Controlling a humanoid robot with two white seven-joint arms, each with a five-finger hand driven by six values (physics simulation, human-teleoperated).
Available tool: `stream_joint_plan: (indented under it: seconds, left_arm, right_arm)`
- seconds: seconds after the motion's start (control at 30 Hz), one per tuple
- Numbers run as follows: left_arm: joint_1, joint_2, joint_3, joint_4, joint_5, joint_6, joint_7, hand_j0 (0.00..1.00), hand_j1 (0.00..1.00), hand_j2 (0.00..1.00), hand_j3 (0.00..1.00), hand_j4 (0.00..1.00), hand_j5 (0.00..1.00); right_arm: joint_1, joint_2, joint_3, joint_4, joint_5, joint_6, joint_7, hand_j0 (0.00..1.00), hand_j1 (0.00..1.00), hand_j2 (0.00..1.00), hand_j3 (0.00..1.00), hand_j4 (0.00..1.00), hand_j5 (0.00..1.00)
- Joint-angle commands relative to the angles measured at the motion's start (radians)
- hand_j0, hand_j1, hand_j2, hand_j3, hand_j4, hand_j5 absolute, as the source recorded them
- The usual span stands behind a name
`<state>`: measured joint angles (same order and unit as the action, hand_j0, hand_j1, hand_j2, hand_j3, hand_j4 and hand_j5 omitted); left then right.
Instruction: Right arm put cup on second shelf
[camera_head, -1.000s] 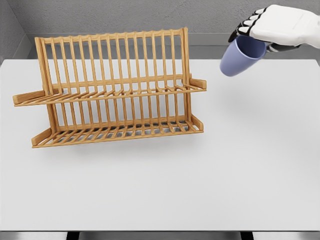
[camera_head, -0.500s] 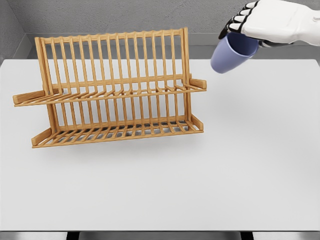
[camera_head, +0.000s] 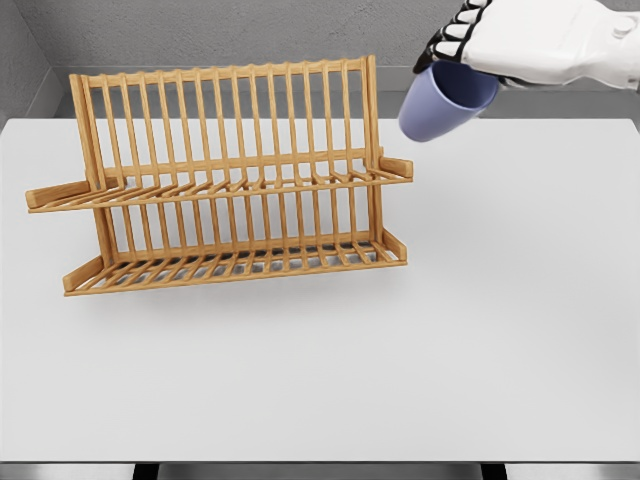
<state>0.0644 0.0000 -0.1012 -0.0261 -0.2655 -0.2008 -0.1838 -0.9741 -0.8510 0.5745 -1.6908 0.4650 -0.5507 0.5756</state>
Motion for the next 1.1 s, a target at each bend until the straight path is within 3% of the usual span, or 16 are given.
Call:
stream_joint_plan:
  seconds: [0.0,0.5,1.07]
  left_arm:
    - [0.000,0.000,0.000,0.000,0.000,0.000,0.000,1.00,1.00,1.00,1.00,1.00,1.00]
    - [0.000,0.000,0.000,0.000,0.000,0.000,0.000,1.00,1.00,1.00,1.00,1.00,1.00]
    - [0.000,0.000,0.000,0.000,0.000,0.000,0.000,1.00,1.00,1.00,1.00,1.00,1.00]
  right_arm:
    - [0.000,0.001,-0.001,-0.012,-0.003,0.005,0.000,0.63,0.63,0.63,0.63,0.63,0.63]
    - [-0.006,0.064,0.025,-0.056,-0.005,0.005,0.000,0.63,0.63,0.63,0.63,0.63,0.63]
    - [-0.003,0.067,0.134,-0.053,-0.003,0.026,-0.002,0.66,0.66,0.66,0.66,0.66,0.66]
